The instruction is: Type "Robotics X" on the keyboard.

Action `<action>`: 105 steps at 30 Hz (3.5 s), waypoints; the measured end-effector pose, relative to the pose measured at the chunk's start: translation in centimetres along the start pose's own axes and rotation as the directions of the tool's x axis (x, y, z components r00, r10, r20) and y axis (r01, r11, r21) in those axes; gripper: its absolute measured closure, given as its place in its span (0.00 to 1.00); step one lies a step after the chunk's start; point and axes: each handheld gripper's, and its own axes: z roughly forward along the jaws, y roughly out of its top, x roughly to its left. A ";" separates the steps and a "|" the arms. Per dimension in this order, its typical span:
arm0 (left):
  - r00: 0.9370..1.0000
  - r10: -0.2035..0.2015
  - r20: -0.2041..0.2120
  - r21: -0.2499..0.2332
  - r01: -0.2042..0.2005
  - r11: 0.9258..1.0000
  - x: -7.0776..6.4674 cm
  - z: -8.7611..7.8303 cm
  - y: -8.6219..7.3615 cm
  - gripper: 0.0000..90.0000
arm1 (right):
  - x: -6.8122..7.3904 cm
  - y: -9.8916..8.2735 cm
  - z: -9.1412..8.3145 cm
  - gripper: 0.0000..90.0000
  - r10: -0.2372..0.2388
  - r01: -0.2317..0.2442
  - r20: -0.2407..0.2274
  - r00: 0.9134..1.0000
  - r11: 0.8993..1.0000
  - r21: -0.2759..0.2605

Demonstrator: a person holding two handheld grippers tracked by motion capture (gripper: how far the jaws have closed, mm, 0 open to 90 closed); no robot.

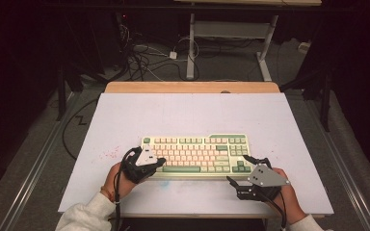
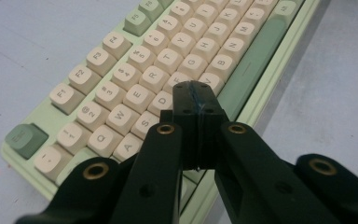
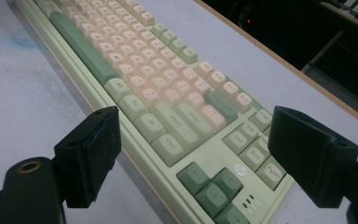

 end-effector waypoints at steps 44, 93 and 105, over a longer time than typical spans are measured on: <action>0.999 -0.003 -0.050 0.012 0.004 1.000 1.2 0.5 0.7 0.97 | 0.1 0.0 0.1 0.21 -0.022 0.022 -0.012 1.000 1.000 0.009; 0.998 -0.006 -0.058 0.064 0.010 0.998 2.2 1.8 0.1 0.97 | 0.4 0.0 0.3 0.21 -0.027 0.028 -0.035 0.999 1.000 0.015; 0.998 -0.004 -0.059 0.074 0.008 0.997 2.1 2.1 0.0 0.97 | 0.5 -0.1 0.5 0.21 -0.035 0.036 -0.048 0.998 0.999 0.029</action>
